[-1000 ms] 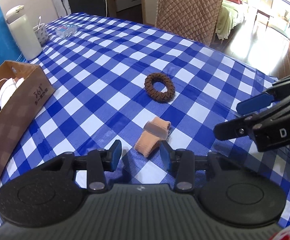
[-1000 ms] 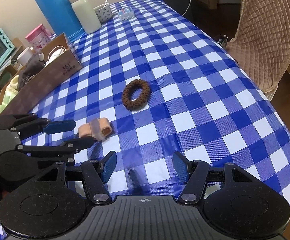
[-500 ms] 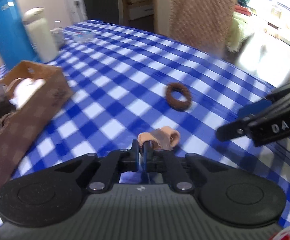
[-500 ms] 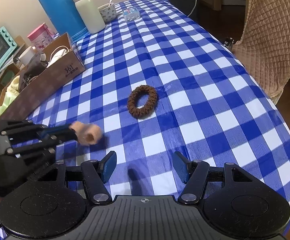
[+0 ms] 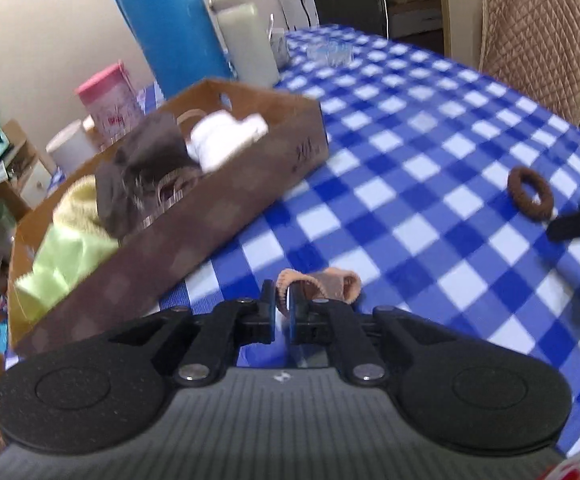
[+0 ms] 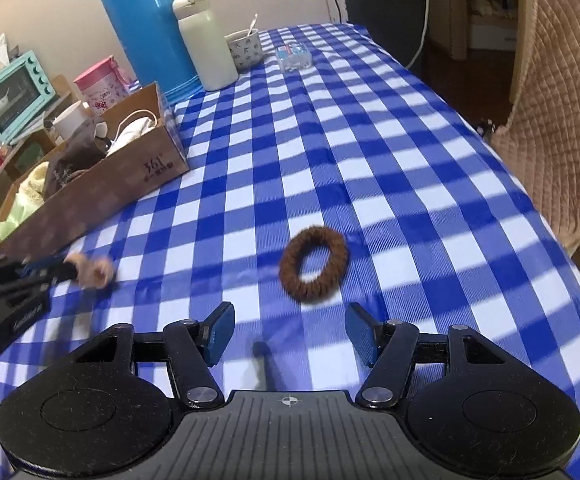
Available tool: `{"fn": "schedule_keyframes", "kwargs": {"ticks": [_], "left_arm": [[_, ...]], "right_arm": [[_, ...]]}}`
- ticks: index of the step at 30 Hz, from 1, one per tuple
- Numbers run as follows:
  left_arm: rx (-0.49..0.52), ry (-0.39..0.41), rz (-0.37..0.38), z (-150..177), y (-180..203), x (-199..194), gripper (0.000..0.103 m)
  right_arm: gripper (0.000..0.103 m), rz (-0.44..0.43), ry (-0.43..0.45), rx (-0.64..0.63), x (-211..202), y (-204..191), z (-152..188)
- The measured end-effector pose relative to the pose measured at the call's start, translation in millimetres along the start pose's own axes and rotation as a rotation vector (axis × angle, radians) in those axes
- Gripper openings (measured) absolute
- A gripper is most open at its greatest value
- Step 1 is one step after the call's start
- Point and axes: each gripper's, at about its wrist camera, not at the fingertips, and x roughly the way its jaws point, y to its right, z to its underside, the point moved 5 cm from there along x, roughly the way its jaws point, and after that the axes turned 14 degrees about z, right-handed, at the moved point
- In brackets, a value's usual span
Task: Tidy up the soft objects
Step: 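Grasp the tan sock with the left gripper while the right gripper grasps the brown hair tie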
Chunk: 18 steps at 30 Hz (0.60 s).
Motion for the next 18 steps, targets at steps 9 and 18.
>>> {"fn": "schedule_keyframes", "kwargs": {"ticks": [9, 18], "left_arm": [[-0.013, -0.030, 0.074, 15.9, 0.0, -2.9, 0.033], [0.057, -0.036, 0.141, 17.2, 4.1, -1.3, 0.035]], "right_arm": [[0.062, 0.029, 0.012, -0.011, 28.0, -3.9, -9.2], [0.033, 0.054, 0.081, -0.140, 32.2, -20.3, -9.4]]}}
